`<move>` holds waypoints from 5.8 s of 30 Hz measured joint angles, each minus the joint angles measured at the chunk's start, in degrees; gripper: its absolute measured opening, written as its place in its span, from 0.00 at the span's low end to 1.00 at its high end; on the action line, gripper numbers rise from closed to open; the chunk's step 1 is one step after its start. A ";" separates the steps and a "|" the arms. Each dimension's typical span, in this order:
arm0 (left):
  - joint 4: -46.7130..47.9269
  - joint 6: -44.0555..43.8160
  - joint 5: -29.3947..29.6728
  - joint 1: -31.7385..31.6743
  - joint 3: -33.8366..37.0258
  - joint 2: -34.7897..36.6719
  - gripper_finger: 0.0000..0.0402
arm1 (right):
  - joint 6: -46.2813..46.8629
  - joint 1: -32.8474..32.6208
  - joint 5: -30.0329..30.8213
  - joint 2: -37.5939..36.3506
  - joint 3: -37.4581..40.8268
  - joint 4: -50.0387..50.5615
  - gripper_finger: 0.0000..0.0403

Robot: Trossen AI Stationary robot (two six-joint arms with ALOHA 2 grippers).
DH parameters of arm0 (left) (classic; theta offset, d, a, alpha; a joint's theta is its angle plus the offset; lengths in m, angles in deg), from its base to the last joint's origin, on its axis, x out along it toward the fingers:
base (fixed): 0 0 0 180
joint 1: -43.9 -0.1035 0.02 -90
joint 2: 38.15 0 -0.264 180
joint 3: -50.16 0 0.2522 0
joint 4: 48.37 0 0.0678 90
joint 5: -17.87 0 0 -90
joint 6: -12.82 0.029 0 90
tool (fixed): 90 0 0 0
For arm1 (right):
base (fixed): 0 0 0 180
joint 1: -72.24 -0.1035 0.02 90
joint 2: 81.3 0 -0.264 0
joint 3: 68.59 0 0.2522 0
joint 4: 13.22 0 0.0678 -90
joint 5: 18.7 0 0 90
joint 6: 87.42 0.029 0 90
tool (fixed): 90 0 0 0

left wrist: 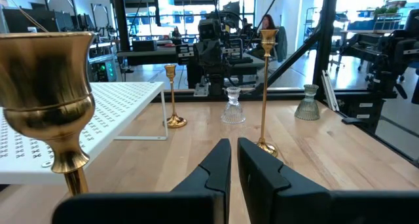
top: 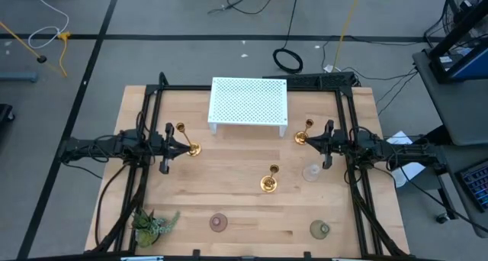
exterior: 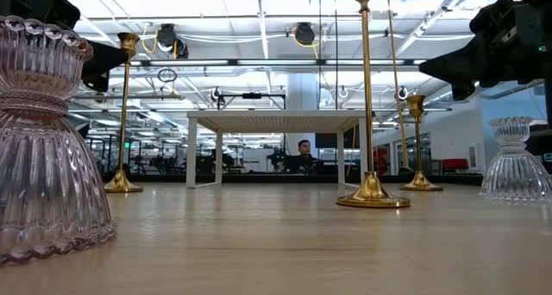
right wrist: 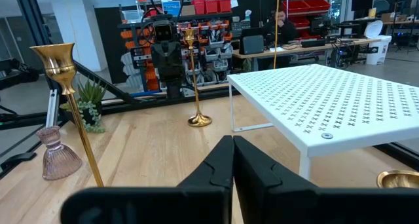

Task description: Pick & Place candle stick holders

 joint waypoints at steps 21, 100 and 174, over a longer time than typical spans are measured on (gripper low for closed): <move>0.01 0.00 0.00 -0.01 0.00 -0.02 0.08 | -0.01 0.00 -0.01 0.00 -0.01 -0.01 0.00; -2.70 -9.32 -2.74 0.00 -0.32 -0.02 0.25 | -9.55 0.00 -0.02 0.01 0.01 -15.77 0.00; 3.60 -15.19 26.37 7.48 -14.54 -30.85 0.05 | -10.54 0.02 -0.02 1.93 0.01 -14.50 0.40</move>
